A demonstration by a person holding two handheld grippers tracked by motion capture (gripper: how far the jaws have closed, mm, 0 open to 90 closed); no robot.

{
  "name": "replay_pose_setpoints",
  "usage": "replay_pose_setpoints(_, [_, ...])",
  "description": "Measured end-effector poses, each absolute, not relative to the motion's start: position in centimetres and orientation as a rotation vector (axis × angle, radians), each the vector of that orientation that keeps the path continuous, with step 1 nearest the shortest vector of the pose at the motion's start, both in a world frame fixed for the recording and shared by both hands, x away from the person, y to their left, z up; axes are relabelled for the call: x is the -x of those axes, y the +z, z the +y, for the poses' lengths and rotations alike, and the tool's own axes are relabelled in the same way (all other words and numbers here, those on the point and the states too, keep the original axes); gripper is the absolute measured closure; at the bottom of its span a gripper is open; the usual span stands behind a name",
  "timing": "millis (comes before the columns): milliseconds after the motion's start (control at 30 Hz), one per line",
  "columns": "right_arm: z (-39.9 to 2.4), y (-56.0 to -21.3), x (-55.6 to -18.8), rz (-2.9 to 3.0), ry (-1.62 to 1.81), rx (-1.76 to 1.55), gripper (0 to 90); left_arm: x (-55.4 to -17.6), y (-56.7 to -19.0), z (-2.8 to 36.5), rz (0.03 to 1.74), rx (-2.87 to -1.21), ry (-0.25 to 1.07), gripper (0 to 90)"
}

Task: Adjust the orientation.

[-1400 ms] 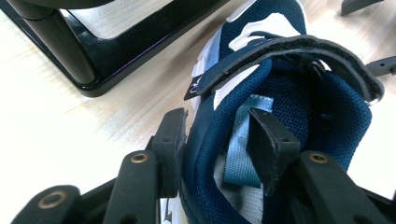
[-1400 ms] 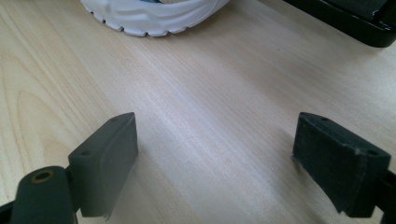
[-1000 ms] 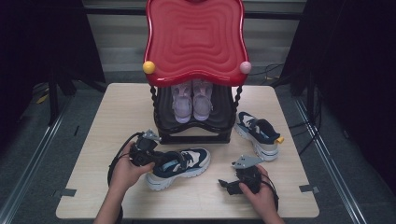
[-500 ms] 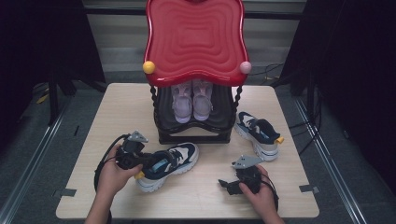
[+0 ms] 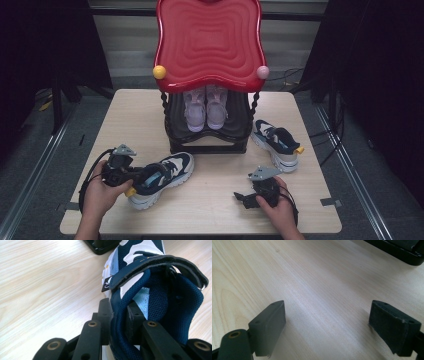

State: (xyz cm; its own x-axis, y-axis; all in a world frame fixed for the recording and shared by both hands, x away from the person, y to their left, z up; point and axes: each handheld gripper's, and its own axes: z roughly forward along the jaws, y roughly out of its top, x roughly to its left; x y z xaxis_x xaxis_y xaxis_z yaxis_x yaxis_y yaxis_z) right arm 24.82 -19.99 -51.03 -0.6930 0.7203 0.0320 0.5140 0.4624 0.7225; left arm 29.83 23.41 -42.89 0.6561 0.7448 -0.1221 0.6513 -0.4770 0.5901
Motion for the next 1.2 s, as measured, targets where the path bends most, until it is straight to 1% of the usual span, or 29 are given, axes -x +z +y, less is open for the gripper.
replay_pose_setpoints(200, [-20.0,-51.0,-24.8,2.437,1.062,-1.056,13.4,-29.6,-43.0,25.3,1.144,-2.227,0.218,77.2])
replay_pose_setpoints(400, [-20.0,-51.0,-24.9,2.436,1.062,-1.052,13.4,-29.5,-42.9,26.9,1.209,-2.197,0.273,77.2])
replay_pose_setpoints(667, [-20.0,-51.0,-24.9,2.436,1.062,-1.051,13.4,-29.7,-43.3,28.5,1.31,-2.14,0.285,77.3])
replay_pose_setpoints(800, [-20.0,-51.0,-24.9,2.436,1.062,-1.051,13.4,-29.4,-43.2,28.2,1.291,-2.147,0.31,76.7])
replay_pose_setpoints(967, [-20.0,-51.0,-24.9,2.436,1.062,-1.051,13.4,-28.9,-42.8,27.6,1.261,-2.163,0.338,73.9])
replay_pose_setpoints(1200, [-20.0,-51.0,-24.9,2.436,1.062,-1.05,13.4,-28.3,-42.5,27.4,1.236,-2.157,0.334,67.4])
